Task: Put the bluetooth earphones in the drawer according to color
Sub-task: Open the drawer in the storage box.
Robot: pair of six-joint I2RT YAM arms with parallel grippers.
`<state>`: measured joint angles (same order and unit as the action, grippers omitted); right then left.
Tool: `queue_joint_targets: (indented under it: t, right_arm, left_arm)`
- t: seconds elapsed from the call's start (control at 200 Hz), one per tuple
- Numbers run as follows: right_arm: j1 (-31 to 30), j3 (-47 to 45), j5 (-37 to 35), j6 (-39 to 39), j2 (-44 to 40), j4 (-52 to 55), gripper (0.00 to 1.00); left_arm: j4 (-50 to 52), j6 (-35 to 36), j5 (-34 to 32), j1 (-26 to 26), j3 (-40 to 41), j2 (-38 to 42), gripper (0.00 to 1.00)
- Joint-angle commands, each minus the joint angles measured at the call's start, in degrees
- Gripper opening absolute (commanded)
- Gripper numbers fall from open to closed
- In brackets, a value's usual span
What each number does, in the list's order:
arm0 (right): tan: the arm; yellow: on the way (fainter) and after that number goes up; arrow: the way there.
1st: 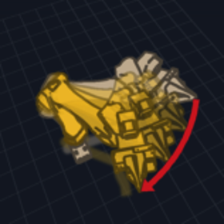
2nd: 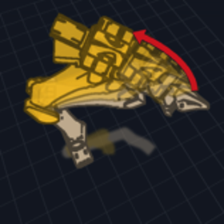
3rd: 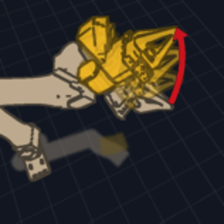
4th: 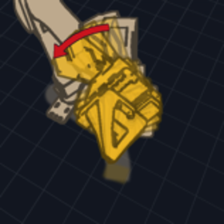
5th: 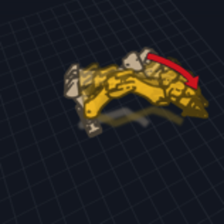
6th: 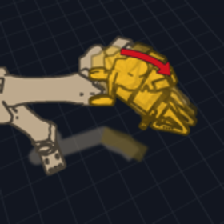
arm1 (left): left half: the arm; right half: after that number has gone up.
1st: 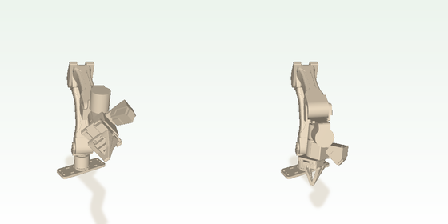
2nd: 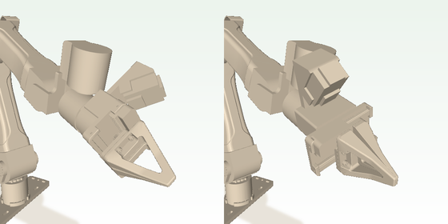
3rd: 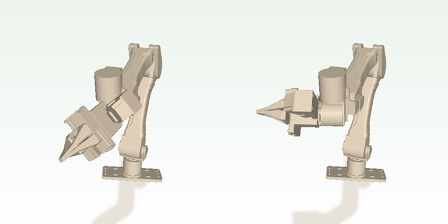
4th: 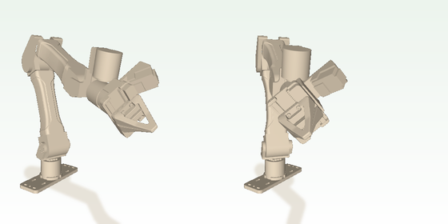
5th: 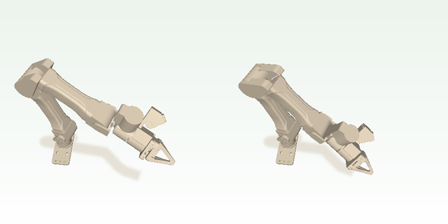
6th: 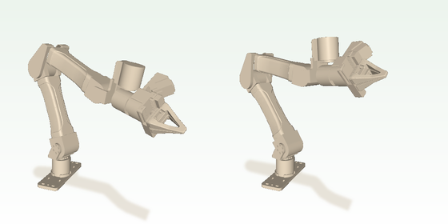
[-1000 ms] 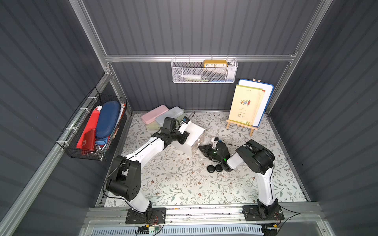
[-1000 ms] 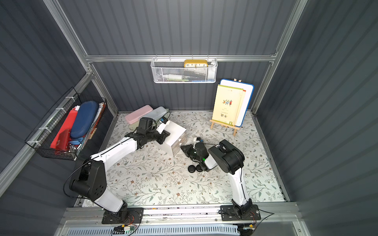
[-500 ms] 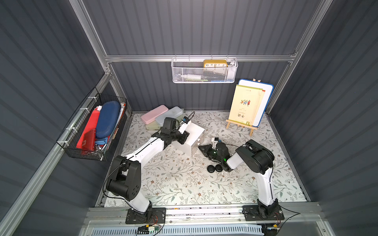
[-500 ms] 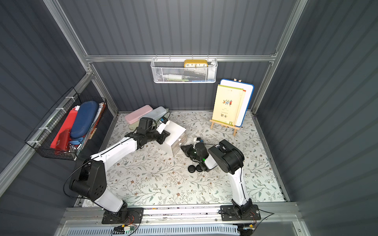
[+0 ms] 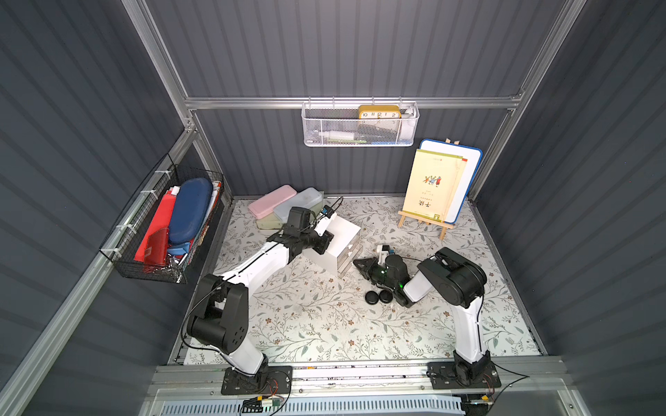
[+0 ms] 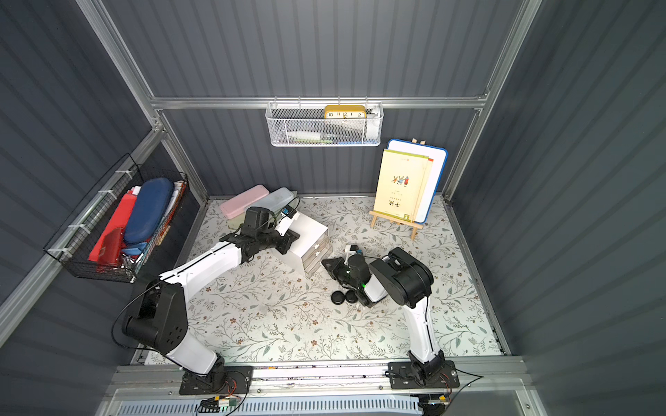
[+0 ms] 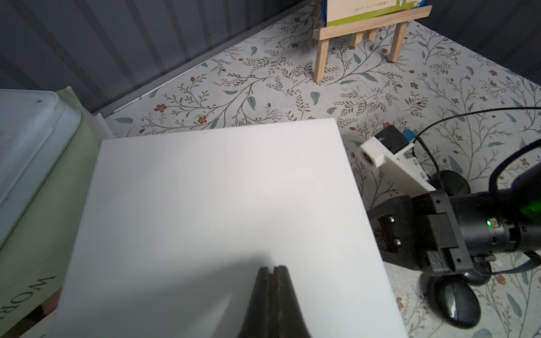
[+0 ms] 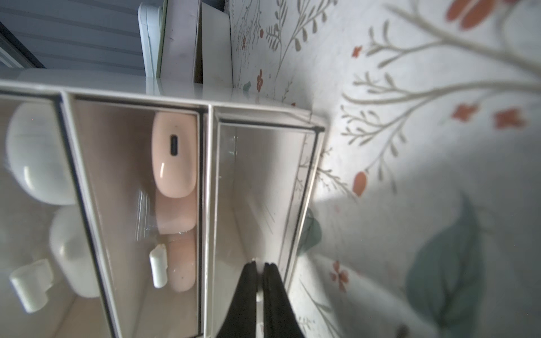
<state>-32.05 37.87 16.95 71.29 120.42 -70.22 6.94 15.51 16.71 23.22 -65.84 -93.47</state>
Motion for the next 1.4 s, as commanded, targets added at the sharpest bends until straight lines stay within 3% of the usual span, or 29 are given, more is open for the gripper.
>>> queue_joint_targets:
  t: [0.0, 0.781, 1.036, 1.206, 1.396]
  right_arm:
    - [0.3, -2.7, 0.7, -1.3, 0.0, 3.8, 0.0]
    - [0.9, -12.6, 0.3, -2.4, -6.6, 5.3, 0.0]
    - [1.0, -11.1, 1.8, -2.7, -6.3, 5.6, 0.0]
    - [0.9, -9.6, 1.9, -4.6, -9.7, 10.0, 0.16]
    - [1.0, -7.3, -0.3, -10.7, -18.9, 25.9, 0.34]
  left_arm:
    - [1.1, 1.0, 0.3, 0.0, 0.4, 0.7, 0.0]
    - [1.1, 1.2, 0.4, 0.0, 0.3, 0.5, 0.0]
    - [1.2, 1.2, 0.4, 0.0, 0.1, 0.3, 0.0]
    - [1.2, 1.2, 0.4, 0.0, 0.3, 0.2, 0.0]
    - [1.1, 1.0, 0.3, 0.0, 0.4, 0.4, 0.0]
